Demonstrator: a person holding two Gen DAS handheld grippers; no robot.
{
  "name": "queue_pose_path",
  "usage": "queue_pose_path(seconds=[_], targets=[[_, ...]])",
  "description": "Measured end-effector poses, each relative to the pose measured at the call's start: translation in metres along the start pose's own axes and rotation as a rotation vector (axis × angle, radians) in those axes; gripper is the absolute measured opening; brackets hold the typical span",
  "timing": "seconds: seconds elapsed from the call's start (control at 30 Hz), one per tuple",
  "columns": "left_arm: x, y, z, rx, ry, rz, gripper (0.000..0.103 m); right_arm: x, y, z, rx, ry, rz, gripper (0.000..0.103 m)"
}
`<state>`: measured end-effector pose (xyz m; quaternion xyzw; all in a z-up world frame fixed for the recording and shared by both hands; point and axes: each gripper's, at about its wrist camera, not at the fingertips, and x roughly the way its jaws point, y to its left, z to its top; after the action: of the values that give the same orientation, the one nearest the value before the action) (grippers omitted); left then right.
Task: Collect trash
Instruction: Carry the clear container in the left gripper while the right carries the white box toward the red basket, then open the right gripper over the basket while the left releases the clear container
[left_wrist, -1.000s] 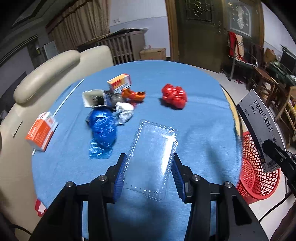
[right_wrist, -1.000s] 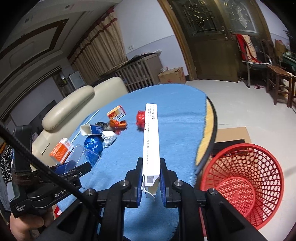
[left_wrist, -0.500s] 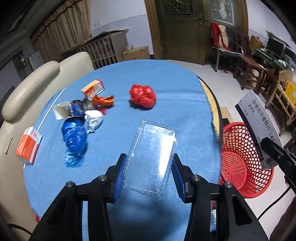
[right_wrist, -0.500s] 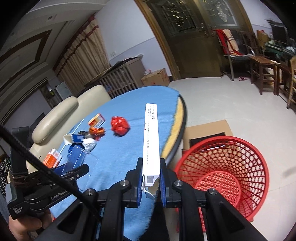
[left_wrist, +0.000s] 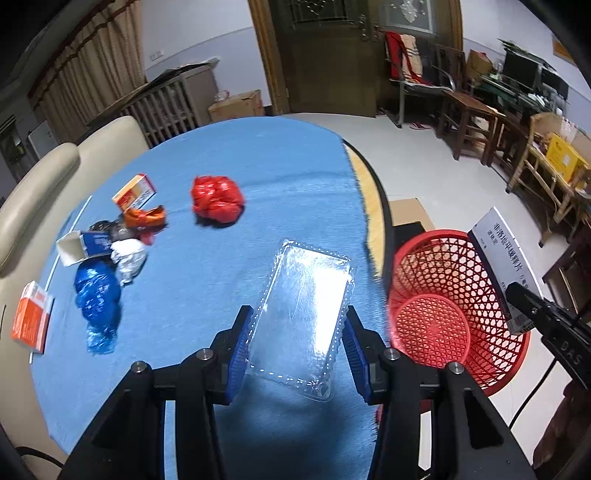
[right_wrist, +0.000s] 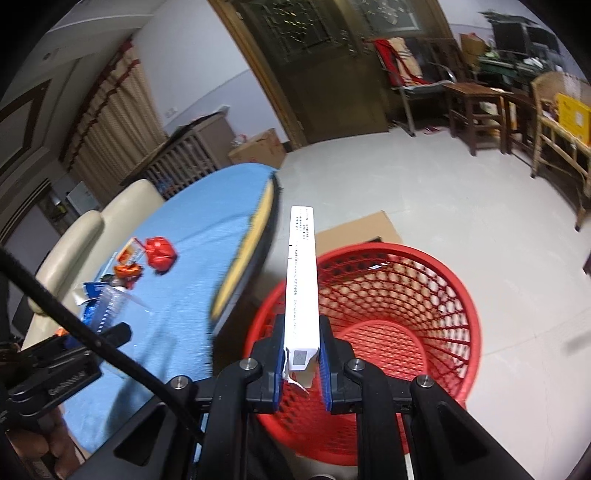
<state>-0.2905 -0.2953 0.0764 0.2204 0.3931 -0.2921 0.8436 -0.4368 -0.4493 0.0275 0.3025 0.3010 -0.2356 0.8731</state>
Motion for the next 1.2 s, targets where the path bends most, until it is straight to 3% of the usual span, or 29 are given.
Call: queue_pose_path(seconds=[0.4, 0.57, 0.63, 0.9, 0.97, 1.0, 1.03, 1.1, 1.17, 1.2], targets=[[0.017, -0.034, 0.011, 0.065, 0.010, -0.039, 0.049, 0.023, -0.045, -0.004, 0.065, 0.062, -0.073, 0.017], [0.024, -0.051, 0.016, 0.095, 0.014, -0.056, 0.049, 0.033, -0.056, 0.000, 0.108, 0.101, -0.102, 0.026], [0.027, -0.058, 0.018, 0.109, 0.016, -0.065, 0.049, 0.030, -0.062, 0.002, 0.124, 0.086, -0.108, 0.030], [0.040, -0.096, 0.023, 0.168, 0.045, -0.124, 0.052, -0.003, -0.077, 0.017, 0.165, -0.009, -0.109, 0.031], [0.045, -0.108, 0.023, 0.193, 0.056, -0.132, 0.053, -0.011, -0.079, 0.023, 0.179, -0.032, -0.107, 0.036], [0.048, -0.111, 0.023, 0.200, 0.064, -0.133, 0.054, -0.014, -0.080, 0.025, 0.184, -0.043, -0.107, 0.050], [0.052, -0.116, 0.022, 0.201, 0.081, -0.153, 0.056, -0.016, -0.080, 0.026, 0.190, -0.055, -0.107, 0.070], [0.057, -0.120, 0.023, 0.199, 0.106, -0.195, 0.060, -0.025, -0.081, 0.027, 0.200, -0.092, -0.106, 0.073], [0.061, -0.123, 0.024, 0.206, 0.125, -0.210, 0.075, -0.030, -0.082, 0.029, 0.207, -0.104, -0.108, 0.073], [0.062, -0.123, 0.023, 0.208, 0.123, -0.209, 0.076, -0.032, -0.083, 0.031, 0.211, -0.109, -0.111, 0.073]])
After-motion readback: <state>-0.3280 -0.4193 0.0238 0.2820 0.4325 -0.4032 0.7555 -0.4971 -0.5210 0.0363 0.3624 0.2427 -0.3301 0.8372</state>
